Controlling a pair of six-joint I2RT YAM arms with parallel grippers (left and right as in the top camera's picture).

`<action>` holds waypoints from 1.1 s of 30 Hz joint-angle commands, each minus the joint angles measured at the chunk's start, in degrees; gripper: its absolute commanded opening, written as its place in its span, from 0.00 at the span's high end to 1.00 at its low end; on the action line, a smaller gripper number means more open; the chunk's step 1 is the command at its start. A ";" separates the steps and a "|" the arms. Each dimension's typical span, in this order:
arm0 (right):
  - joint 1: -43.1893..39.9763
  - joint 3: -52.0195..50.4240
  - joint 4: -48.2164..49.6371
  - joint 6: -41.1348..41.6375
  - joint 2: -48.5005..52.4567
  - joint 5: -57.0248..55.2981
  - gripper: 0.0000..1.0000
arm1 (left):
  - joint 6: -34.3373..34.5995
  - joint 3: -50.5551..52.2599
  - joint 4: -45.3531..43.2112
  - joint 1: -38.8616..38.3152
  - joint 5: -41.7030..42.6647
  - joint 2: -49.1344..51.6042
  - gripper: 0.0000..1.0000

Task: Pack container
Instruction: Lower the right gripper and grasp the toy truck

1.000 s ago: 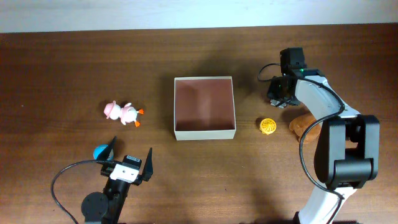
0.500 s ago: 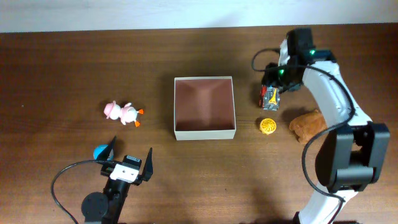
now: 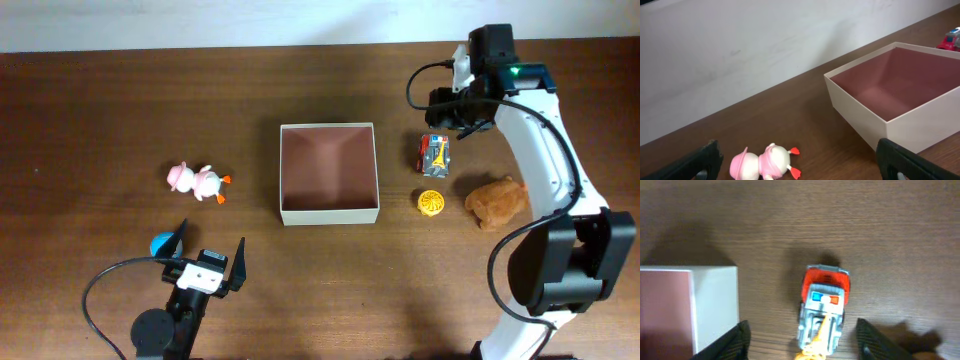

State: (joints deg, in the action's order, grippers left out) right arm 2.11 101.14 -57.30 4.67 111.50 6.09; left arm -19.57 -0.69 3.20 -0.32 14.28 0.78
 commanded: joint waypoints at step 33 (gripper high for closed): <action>1.64 -9.44 4.66 9.29 10.82 -6.12 0.32 | -0.26 0.17 0.31 0.00 -0.39 -0.48 0.00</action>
State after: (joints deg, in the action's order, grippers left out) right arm 3.49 92.25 -53.36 13.34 122.21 0.84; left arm -19.57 -0.69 3.18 -0.32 14.28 0.78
